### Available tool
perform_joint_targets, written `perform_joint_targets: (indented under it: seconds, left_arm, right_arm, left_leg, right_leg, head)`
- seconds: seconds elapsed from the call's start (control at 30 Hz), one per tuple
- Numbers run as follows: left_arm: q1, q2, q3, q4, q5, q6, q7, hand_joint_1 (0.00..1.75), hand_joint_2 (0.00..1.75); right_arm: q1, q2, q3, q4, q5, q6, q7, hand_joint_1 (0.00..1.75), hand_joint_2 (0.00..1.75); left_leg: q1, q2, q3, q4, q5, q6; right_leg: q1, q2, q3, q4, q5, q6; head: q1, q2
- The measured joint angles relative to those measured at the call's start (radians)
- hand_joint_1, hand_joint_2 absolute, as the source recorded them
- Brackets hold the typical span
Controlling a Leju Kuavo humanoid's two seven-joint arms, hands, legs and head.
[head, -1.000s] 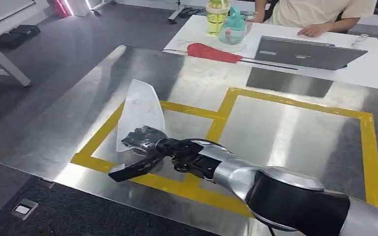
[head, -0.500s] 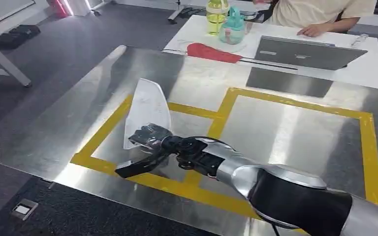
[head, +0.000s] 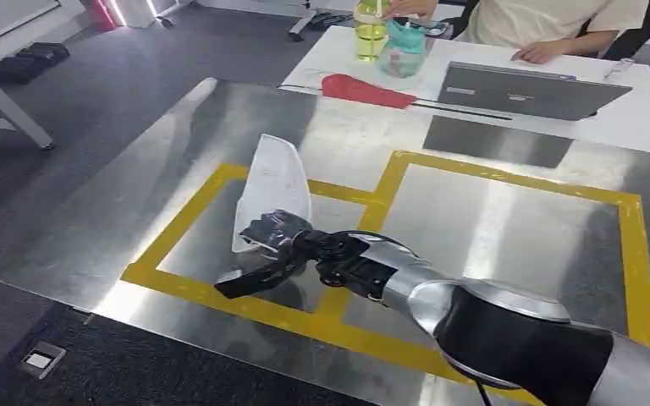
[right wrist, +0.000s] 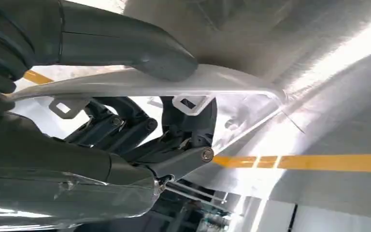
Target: Take the parts from the cabinet and place them on the table.
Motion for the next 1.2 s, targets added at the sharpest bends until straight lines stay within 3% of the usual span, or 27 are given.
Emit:
perform_joint_targets:
  seconds: [0.23, 0.27, 0.43, 0.47, 1.2]
  left_arm:
    - [0.000, 0.000, 0.000, 0.000, 0.003, 0.000, -0.002, 0.00, 1.75]
    - [0.000, 0.000, 0.000, 0.000, 0.003, 0.000, -0.002, 0.00, 1.75]
    - [0.000, 0.000, 0.000, 0.000, -0.002, 0.002, -0.002, 0.00, 1.75]
    - [0.000, 0.000, 0.000, 0.000, -0.002, 0.005, -0.002, 0.00, 0.00]
    - [0.000, -0.003, 0.000, 0.000, 0.003, 0.003, 0.003, 0.00, 0.00]
  right_arm:
    - [-0.001, -0.011, -0.007, 0.005, 0.002, 0.008, 0.010, 1.75, 1.75]
    - [-0.002, -0.013, -0.007, 0.006, 0.002, 0.008, 0.010, 0.00, 0.00]
    - [-0.004, -0.017, -0.008, 0.006, 0.002, 0.008, 0.010, 0.00, 0.00]
    - [-0.005, -0.017, -0.009, 0.006, 0.002, 0.008, 0.010, 0.00, 0.00]
    - [-0.005, -0.024, -0.015, 0.007, -0.007, 0.008, 0.008, 0.00, 0.00]
  left_leg:
    - [0.000, 0.000, 0.000, 0.000, 0.000, 0.000]
    - [0.000, 0.000, 0.000, 0.000, 0.000, 0.000]
    - [0.000, 0.000, 0.000, 0.000, 0.000, 0.000]
    - [0.000, 0.000, 0.000, 0.000, 0.000, 0.000]
    - [0.000, 0.000, 0.000, 0.000, 0.000, 0.000]
  right_leg:
    - [0.000, 0.000, 0.000, 0.000, 0.000, 0.000]
    - [0.000, 0.000, 0.000, 0.000, 0.000, 0.000]
    - [0.000, 0.000, 0.000, 0.000, 0.000, 0.000]
    - [0.000, 0.000, 0.000, 0.000, 0.000, 0.000]
    - [0.000, 0.000, 0.000, 0.000, 0.000, 0.000]
  head:
    - [0.000, 0.000]
    - [0.000, 0.000]
    - [0.000, 0.000]
    - [0.000, 0.000]
    - [0.000, 0.000]
